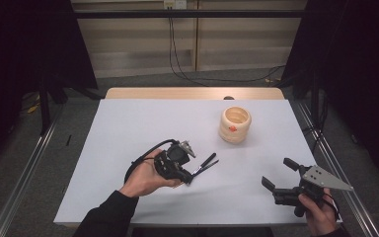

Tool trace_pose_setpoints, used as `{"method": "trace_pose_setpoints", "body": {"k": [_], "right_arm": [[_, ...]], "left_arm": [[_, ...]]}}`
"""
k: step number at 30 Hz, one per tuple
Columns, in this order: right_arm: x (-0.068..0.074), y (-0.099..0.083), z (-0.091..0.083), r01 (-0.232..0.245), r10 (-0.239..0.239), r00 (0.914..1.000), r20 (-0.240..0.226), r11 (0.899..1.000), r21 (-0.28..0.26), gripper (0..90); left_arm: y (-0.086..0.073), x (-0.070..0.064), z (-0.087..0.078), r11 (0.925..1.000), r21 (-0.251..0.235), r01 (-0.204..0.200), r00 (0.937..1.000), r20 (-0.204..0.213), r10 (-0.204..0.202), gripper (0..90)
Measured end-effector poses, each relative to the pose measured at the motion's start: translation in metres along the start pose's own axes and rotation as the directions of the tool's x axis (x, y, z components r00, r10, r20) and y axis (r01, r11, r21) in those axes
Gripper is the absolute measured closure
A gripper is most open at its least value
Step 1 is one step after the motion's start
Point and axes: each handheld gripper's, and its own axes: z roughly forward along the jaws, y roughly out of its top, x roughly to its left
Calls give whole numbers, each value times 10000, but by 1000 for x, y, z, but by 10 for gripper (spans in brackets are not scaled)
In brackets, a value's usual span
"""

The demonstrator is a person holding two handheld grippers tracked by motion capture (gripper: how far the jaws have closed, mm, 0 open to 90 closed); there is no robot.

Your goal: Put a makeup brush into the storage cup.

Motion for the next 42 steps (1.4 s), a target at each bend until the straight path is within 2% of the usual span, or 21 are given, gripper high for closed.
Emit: {"method": "trace_pose_setpoints", "body": {"k": [1, 6, 10, 11, 12, 13, 14, 16, 19, 20, 22, 25, 28, 29, 33, 34, 37, 38, 39, 40, 42], "right_arm": [[0, 0, 0, -8, 8, 10000, -9, 10000, -29, 0], [0, 1, 1, -16, 15, 9999, -114, 9999, -155, 0], [-1, 4, 3, -60, 53, 9998, -198, 9994, -343, 0], [-1, 5, 3, -140, 130, 9996, -254, 9990, -418, 0], [-1, 6, 4, -176, 164, 9995, -259, 9987, -476, 0], [-1, 8, 4, -116, 100, 9996, -278, 9983, -576, 0], [-1, 10, 5, -61, 41, 9995, -298, 9979, -645, 0], [-1, 15, 5, -24, -4, 9994, -341, 9967, -817, 0], [0, 23, 8, 30, -70, 9993, -379, 9944, -1057, 0], [0, 25, 9, 77, -125, 9989, -447, 9942, -1070, 0], [0, 30, 12, 85, -141, 9986, -501, 9937, -1114, 0], [0, 37, 15, 256, -319, 9983, -481, 9916, -1271, 0], [0, 46, 19, 289, -367, 9979, -542, 9901, -1377, 0], [-1, 48, 20, 294, -376, 9978, -545, 9891, -1440, 0], [-2, 59, 25, 246, -341, 9950, -943, 9946, -1004, 0], [-2, 62, 26, 406, -500, 9947, -902, 9939, -1025, 0], [-2, 71, 30, 596, -657, 9921, -1071, 9965, -586, 0], [-2, 75, 32, 592, -651, 9923, -1051, 9966, -577, 0], [-2, 78, 34, 612, -673, 9915, -1112, 9965, -574, 0], [-3, 81, 36, 629, -697, 9907, -1170, 9962, -607, 0], [-4, 87, 41, 661, -738, 9907, -1145, 9954, -699, 0]], "left_arm": [[0, -1, 1, 9998, -88, 150, 9999, -26, -150, 834], [1, -1, -2, 9999, -7, -140, 9999, -52, 140, 833], [0, -1, -3, 9999, -59, -148, 9999, -59, 148, 834], [-1, -3, -2, 9998, -200, 29, 10000, -29, -29, 833], [-1, -1, -4, 9996, -44, -275, 9996, -25, 275, 833], [-1, -4, -4, 9997, -235, 34, 10000, -69, -35, 833], [-2, -4, -5, 9998, -209, -62, 10000, -44, 61, 833], [-2, -6, -5, 9991, -411, 76, 10000, 24, -75, 833], [-3, -6, -6, 9994, -192, -297, 9996, 26, 298, 833], [-4, -8, -5, 9993, -378, -28, 10000, 34, 30, 833], [-3, -8, -5, 9991, -323, -258, 9997, 17, 259, 833], [-3, -9, -5, 9987, -503, 3, 10000, 16, -2, 833], [-3, -8, -6, 9991, -413, -130, 9999, 27, 131, 833], [-4, -9, -5, 9986, -527, -33, 10000, 54, 36, 833], [-4, -9, -6, 9988, -459, -168, 9998, 74, 171, 833], [-3, -7, -7, 9986, -369, -374, 9993, 76, 377, 833], [-3, -9, -5, 9983, -562, -163, 9998, 94, 168, 833], [-3, -9, -6, 9985, -434, -343, 9993, 132, 349, 833], [-3, -10, -5, 9983, -556, -151, 9998, 126, 158, 833], [-3, -8, -6, 9983, -340, -465, 9989, 94, 468, 833], [-3, -9, -6, 9985, -452, -297, 9994, 135, 303, 833]]}}
